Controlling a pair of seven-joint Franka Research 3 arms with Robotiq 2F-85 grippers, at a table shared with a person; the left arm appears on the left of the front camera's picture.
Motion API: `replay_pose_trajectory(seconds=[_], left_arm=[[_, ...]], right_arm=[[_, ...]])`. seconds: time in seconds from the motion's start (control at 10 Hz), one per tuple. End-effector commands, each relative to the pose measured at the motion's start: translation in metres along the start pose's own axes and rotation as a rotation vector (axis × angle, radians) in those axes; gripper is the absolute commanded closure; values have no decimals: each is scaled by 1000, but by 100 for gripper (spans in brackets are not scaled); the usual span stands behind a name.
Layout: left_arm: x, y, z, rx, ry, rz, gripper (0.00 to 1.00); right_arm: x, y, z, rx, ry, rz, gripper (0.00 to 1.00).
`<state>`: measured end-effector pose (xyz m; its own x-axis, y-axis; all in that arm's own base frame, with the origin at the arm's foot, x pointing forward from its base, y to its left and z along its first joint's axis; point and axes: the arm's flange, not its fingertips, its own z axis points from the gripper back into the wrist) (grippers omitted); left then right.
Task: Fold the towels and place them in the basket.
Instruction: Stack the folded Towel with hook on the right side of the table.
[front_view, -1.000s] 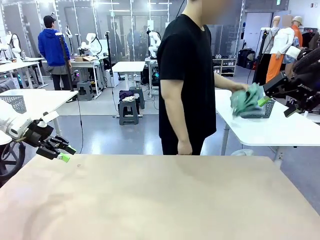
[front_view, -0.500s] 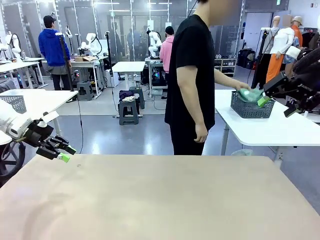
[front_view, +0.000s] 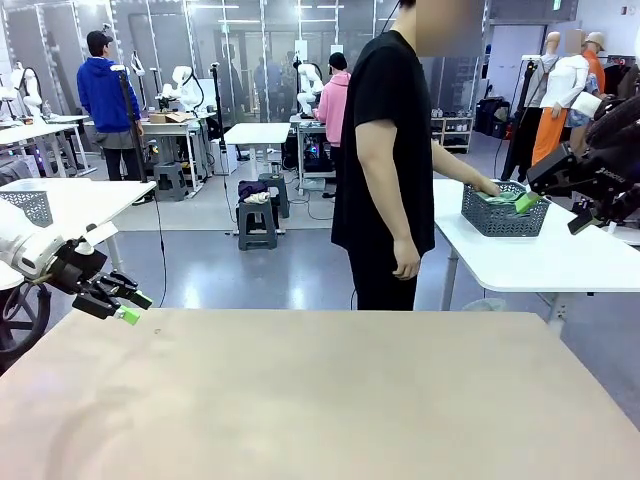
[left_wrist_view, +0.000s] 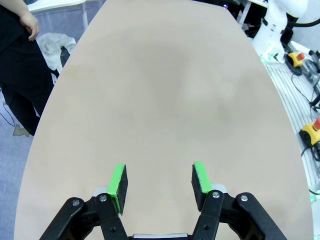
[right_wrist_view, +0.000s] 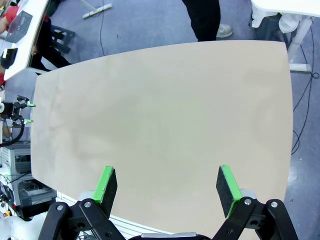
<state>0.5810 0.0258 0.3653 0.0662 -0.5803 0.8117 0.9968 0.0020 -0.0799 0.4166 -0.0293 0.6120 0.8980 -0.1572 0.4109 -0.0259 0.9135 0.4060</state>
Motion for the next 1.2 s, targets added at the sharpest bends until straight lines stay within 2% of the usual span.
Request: replay_pose_trajectory(seconds=[0.0,1.1], left_arm=[[0,-1,0,-6,-6,-13,34],[0,-1,0,-6,-6,-13,34]], right_arm=[[-1,3,1,-1,-2,-16,0],[-1,3,1,-1,-2,-16,0]])
